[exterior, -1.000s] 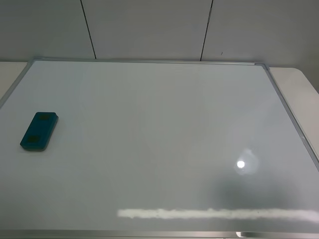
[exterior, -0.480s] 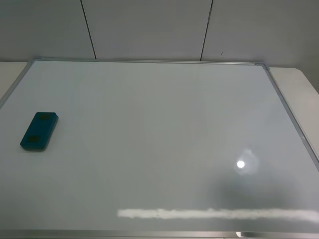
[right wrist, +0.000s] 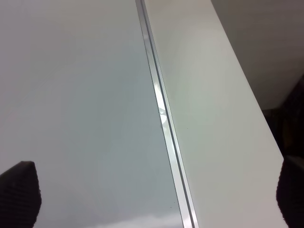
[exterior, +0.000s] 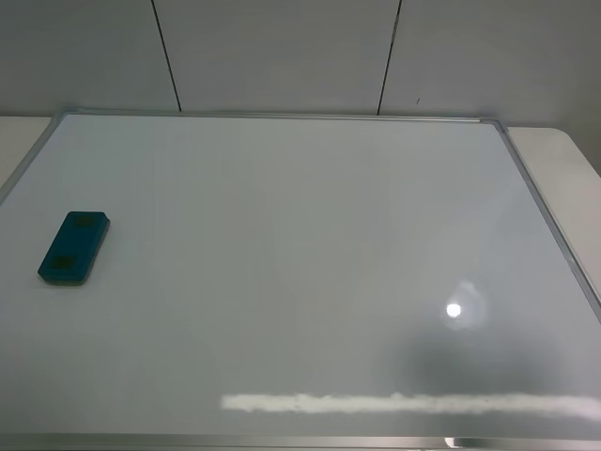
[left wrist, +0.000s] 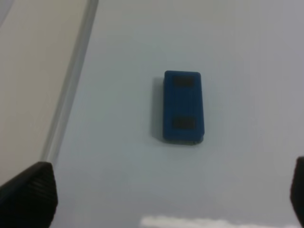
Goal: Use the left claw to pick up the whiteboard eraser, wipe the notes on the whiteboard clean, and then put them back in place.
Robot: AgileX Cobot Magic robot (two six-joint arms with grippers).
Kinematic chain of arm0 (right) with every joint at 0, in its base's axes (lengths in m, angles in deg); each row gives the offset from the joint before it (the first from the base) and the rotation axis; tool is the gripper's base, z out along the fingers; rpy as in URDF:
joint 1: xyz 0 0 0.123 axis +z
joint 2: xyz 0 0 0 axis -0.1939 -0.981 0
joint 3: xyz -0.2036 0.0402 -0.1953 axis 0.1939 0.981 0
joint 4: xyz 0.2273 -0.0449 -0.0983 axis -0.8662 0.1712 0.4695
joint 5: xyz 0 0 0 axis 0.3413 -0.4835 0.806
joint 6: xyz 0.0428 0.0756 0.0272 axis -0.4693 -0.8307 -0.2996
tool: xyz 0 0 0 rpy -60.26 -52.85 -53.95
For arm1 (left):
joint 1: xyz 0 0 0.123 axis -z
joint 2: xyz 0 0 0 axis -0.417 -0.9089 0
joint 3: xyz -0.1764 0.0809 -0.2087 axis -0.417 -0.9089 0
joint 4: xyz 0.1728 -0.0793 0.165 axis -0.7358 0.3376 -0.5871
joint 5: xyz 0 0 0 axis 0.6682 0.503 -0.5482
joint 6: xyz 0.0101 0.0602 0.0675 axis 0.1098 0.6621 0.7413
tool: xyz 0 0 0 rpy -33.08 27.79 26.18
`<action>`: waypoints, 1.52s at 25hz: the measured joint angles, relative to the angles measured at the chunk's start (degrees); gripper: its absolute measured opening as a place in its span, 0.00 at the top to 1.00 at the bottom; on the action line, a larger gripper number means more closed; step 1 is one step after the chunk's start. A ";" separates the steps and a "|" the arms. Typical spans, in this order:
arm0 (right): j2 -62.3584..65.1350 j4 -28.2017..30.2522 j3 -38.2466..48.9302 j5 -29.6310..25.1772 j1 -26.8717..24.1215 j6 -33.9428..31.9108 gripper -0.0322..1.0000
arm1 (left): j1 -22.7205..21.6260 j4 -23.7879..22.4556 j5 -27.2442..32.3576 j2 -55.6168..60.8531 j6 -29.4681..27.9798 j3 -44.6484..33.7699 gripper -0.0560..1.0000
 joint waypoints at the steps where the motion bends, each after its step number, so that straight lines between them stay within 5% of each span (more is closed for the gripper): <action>1: 0.00 0.00 0.00 0.00 0.00 0.00 0.01 | -0.42 0.06 0.00 0.00 0.00 0.00 0.01; 38: 0.00 0.00 0.00 0.00 0.00 0.00 0.01 | -0.74 0.06 0.00 0.00 0.03 0.00 0.01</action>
